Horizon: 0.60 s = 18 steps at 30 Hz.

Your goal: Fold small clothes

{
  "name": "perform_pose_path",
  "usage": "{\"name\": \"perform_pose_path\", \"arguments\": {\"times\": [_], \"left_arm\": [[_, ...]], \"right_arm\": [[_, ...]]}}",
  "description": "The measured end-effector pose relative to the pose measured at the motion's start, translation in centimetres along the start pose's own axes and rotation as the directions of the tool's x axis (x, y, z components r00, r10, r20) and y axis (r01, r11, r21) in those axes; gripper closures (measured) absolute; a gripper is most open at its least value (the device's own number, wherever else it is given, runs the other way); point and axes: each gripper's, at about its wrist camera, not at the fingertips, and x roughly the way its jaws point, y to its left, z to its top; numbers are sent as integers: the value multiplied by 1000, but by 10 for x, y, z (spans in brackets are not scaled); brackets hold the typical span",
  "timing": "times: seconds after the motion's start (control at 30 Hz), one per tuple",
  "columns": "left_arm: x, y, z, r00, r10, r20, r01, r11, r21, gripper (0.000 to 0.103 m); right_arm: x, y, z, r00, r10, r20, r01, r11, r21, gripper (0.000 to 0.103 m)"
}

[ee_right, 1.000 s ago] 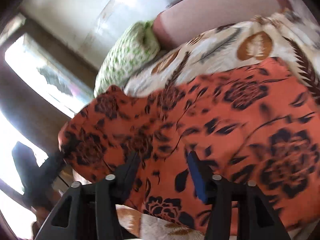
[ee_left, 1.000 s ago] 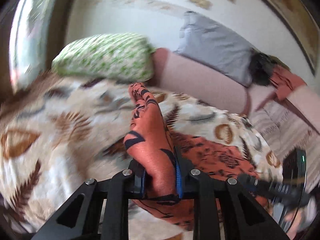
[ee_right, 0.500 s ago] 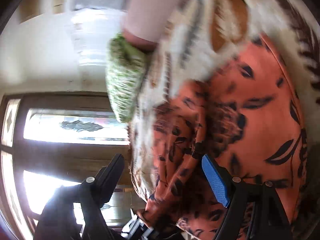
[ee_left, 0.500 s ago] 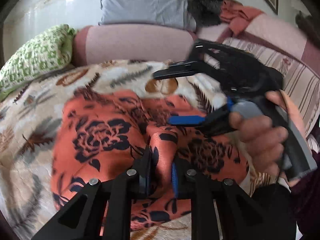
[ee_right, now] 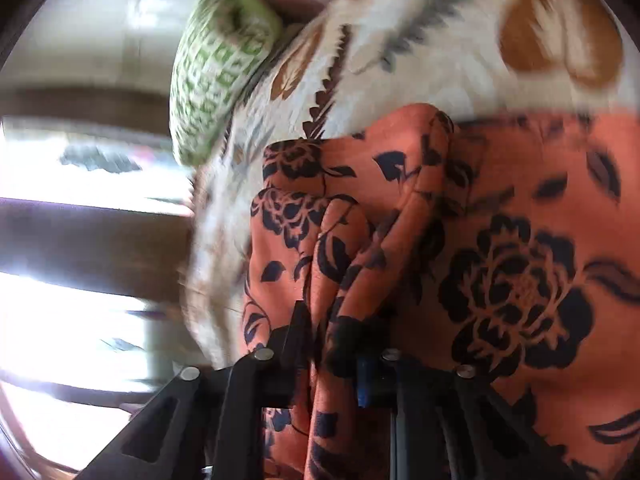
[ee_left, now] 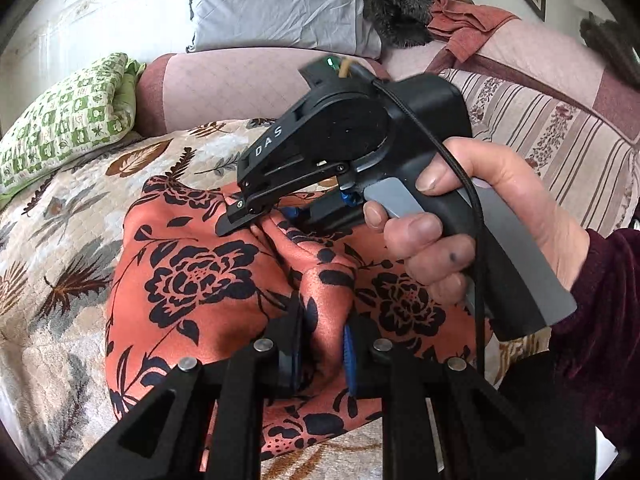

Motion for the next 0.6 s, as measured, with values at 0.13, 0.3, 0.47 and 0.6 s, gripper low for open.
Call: {"name": "perform_pose_path", "arguments": {"times": [0.13, 0.3, 0.47, 0.6], "left_arm": [[-4, -11, 14, 998, -56, 7, 56, 998, -10, 87], [1, -58, 32, 988, -156, 20, 154, 986, 62, 87], [43, -91, 27, 977, -205, -63, 211, 972, 101, 86], [58, -95, 11, 957, -238, -165, 255, 962, 93, 83]], "right_arm": [[-34, 17, -2, 994, -47, 103, 54, 996, -69, 88], [-99, 1, -19, 973, -59, 224, 80, 993, -86, 88], [-116, -62, -30, 964, -140, 225, 135, 990, 35, 88], [-103, -110, -49, 976, -104, 190, 73, 984, 165, 79]]}}
